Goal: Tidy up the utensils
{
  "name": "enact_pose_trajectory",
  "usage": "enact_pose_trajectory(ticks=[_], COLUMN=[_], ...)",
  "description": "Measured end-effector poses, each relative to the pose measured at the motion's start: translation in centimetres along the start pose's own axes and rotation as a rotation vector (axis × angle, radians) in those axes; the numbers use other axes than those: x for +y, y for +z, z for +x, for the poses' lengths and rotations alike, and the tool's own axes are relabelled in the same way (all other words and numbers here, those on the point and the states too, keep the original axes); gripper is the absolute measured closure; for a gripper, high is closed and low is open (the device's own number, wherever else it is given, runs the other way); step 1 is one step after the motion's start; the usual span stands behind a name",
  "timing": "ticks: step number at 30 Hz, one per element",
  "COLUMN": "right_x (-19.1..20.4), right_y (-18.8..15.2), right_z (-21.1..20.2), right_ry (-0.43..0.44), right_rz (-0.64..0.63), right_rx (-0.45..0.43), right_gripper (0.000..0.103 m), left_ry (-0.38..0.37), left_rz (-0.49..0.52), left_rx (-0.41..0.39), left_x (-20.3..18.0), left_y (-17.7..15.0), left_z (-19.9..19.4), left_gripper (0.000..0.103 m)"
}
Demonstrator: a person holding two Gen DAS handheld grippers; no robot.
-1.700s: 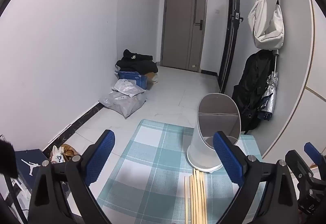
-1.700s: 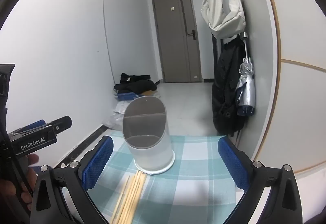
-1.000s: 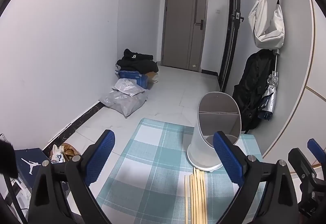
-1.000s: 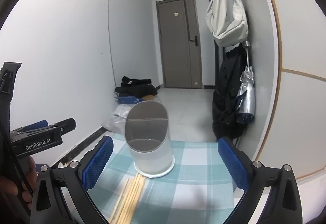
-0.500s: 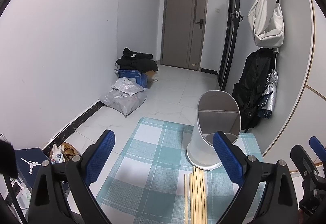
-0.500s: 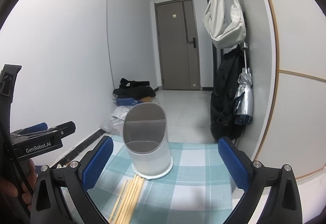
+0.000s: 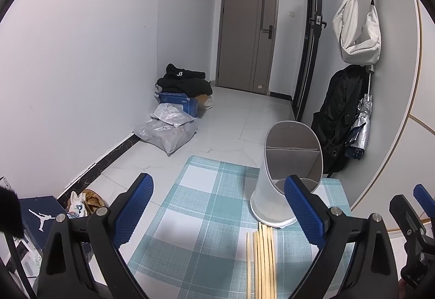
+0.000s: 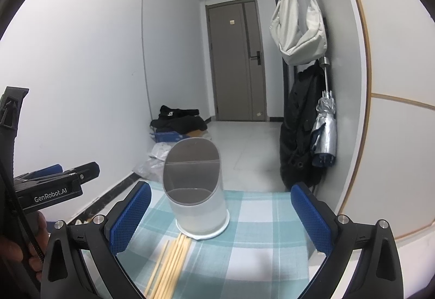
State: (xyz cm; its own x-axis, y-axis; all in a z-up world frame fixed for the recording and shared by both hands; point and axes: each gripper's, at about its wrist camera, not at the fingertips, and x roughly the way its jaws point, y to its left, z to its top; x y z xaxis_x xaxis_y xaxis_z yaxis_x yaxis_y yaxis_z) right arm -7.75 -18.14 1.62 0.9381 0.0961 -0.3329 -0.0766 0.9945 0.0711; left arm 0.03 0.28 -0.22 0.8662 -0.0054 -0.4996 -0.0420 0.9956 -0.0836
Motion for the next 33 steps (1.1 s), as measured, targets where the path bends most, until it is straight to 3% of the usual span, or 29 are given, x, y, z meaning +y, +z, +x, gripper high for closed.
enact_pose_trajectory(ticks=[26,33], right_x=[-0.1,-0.1], right_y=[-0.1,-0.5], right_z=[0.1,1.0], right_ry=[0.032,0.030], right_rz=[0.007,0.009], right_rx=[0.004,0.042], right_gripper=[0.000,0.000], left_ry=[-0.008,-0.024], left_rz=[-0.015,-0.027], left_rx=[0.020,0.047], left_x=[0.0,0.3], left_y=[0.0,0.0], left_z=[0.2,0.5], left_gripper=[0.008,0.008])
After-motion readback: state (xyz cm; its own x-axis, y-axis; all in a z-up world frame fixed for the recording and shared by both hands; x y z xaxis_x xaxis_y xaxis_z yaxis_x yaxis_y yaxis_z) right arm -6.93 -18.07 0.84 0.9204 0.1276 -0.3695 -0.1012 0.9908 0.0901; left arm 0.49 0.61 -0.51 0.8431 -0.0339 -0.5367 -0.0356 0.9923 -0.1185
